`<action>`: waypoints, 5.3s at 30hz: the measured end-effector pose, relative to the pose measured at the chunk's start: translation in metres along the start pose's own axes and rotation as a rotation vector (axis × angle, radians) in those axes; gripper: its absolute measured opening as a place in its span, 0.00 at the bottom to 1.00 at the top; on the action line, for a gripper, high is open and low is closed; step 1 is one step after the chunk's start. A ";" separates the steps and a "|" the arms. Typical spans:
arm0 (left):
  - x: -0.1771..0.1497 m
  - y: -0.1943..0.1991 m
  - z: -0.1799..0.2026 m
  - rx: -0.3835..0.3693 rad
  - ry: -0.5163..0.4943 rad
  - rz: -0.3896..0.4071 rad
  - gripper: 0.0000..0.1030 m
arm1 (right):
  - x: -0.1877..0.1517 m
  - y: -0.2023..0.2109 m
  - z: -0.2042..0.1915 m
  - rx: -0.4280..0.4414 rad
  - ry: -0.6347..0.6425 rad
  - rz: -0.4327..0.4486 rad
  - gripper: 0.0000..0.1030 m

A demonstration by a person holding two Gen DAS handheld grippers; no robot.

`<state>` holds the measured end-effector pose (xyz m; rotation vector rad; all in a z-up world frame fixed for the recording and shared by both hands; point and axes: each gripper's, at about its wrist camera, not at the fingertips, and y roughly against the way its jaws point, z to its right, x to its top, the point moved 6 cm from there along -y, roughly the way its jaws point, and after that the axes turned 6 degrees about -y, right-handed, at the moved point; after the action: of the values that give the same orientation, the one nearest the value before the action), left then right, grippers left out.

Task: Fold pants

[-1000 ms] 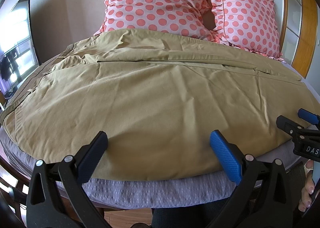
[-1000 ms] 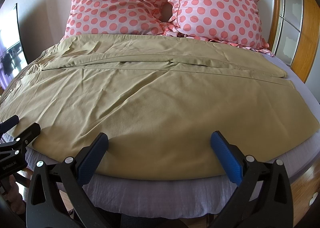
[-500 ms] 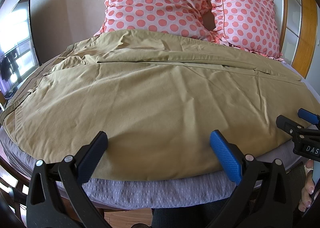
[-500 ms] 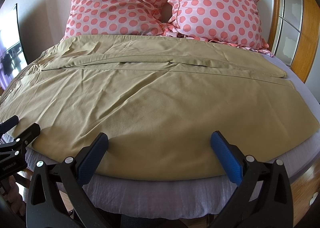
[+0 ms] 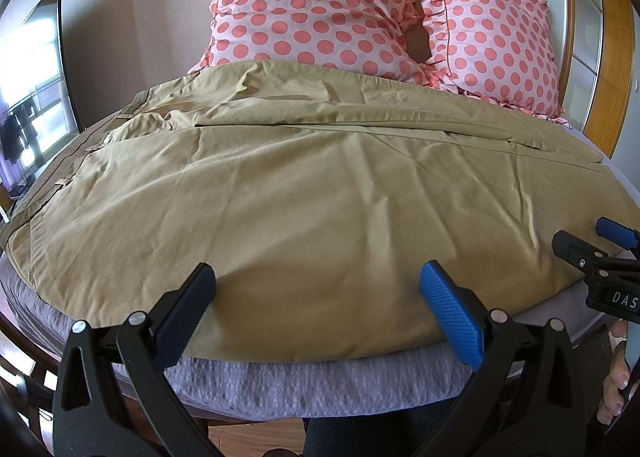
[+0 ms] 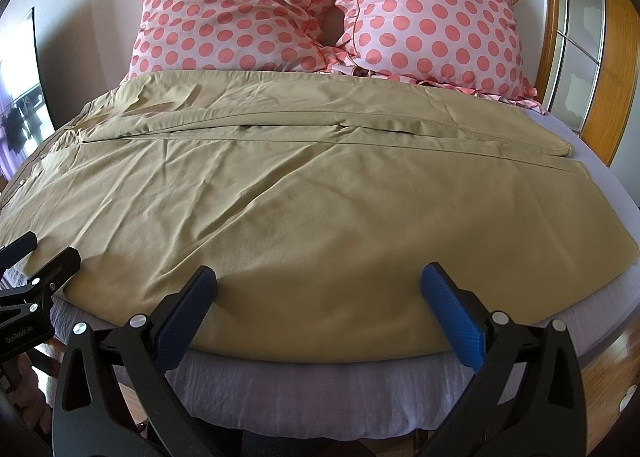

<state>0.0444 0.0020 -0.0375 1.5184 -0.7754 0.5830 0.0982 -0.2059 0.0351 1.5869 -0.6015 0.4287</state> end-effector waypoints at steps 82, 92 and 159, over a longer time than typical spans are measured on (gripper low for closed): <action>0.093 0.015 -0.110 -0.195 0.240 0.194 0.98 | 0.067 -0.003 0.253 0.125 -0.966 0.102 0.07; 0.121 -0.019 -0.158 -0.256 0.351 0.157 0.98 | 0.047 -0.019 0.253 0.151 -1.082 0.036 0.44; -0.055 0.081 -0.211 -0.076 0.658 0.155 0.83 | 0.078 0.046 0.252 0.155 -0.781 0.377 0.05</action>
<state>-0.0345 0.2186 -0.0050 1.0967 -0.3957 1.0849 0.1124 -0.4673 0.0915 1.7777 -1.5068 0.1106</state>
